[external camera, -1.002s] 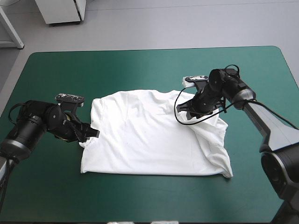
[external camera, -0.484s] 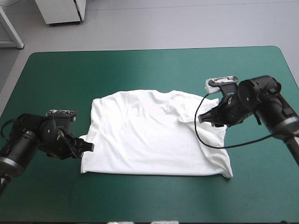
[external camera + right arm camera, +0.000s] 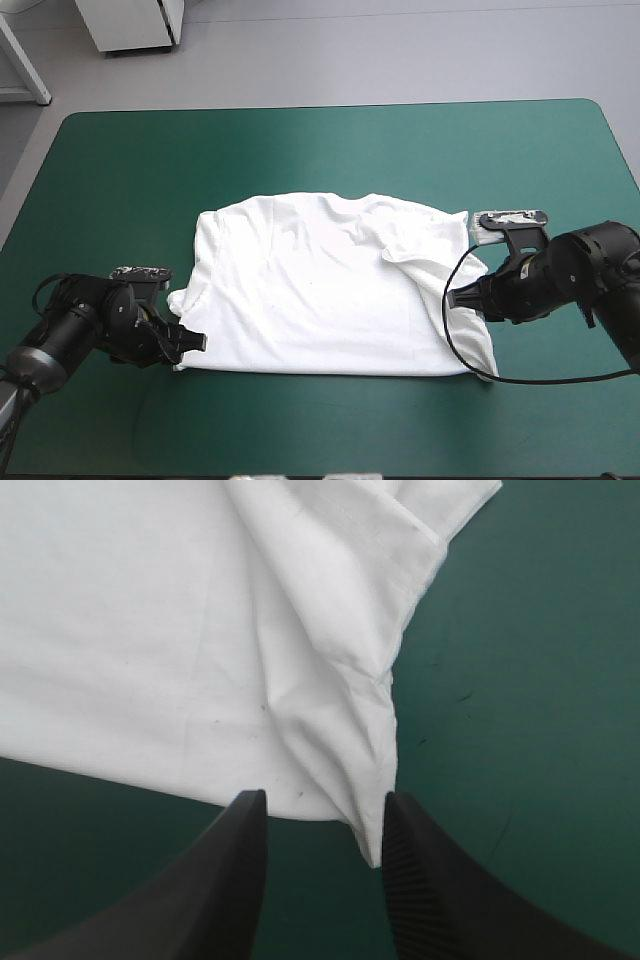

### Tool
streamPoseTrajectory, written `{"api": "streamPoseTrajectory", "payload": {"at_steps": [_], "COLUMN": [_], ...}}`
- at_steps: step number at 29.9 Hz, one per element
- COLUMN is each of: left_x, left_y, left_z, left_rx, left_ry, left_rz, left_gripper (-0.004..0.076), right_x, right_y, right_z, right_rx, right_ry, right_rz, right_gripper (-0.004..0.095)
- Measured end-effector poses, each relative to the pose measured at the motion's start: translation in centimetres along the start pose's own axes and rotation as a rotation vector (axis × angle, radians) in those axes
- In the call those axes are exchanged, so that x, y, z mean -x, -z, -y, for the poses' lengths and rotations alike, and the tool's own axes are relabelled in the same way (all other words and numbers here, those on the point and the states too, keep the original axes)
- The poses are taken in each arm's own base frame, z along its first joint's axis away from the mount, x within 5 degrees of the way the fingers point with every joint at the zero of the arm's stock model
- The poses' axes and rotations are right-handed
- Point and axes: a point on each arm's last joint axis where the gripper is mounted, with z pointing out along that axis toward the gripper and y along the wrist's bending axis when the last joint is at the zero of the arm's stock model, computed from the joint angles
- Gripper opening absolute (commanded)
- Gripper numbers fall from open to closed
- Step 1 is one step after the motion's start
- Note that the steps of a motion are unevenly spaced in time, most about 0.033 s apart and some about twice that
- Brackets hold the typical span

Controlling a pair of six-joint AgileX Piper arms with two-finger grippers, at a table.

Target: Fold the cloth

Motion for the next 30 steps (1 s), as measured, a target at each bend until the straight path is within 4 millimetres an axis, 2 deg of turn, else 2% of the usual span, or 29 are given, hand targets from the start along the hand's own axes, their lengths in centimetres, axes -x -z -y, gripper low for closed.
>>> {"api": "streamPoseTrajectory", "payload": {"at_steps": [13, 15, 17, 19, 20, 25, 30], "left_x": [1.7, 1.6, 1.3, 1.2, 1.2, 1.1, 1.1], "left_y": [-4.5, -4.7, -5.0, -5.1, -5.1, -5.1, -5.2], "left_z": [0.6, 0.6, 0.6, 0.7, 0.8, 1.1, 1.1], "left_rx": [-0.012, -0.016, -0.023, -0.036, -0.046, -0.072, -0.073], "left_ry": [-0.001, 0.002, 0.007, 0.017, 0.025, 0.045, 0.046], "left_rz": [-0.079, -0.087, -0.093, -0.09, -0.088, -0.082, -0.081], "left_gripper": [0.0392, 0.0333, 0.0209, 0.0019, -0.0005, -0.0009, -0.0009], "right_x": [-0.2, -0.2, -0.2, -0.2, -0.2, -0.6, -1.3], "right_y": [0.3, 0.3, 0.3, 0.2, 0.2, -0.6, -2.8], "right_z": [0.2, 0.2, 0.2, 0.3, 0.3, 0.7, 1.0], "right_rx": [-0.013, -0.016, -0.018, -0.025, -0.03, -0.06, -0.066], "right_ry": [-0.019, -0.018, -0.017, -0.017, -0.018, -0.016, -0.016], "right_rz": [0.013, 0.014, 0.014, 0.013, 0.013, -0.009, -0.023], "right_gripper": [0.0365, 0.0365, 0.0364, 0.0365, 0.0365, 0.0366, 0.0388]}}
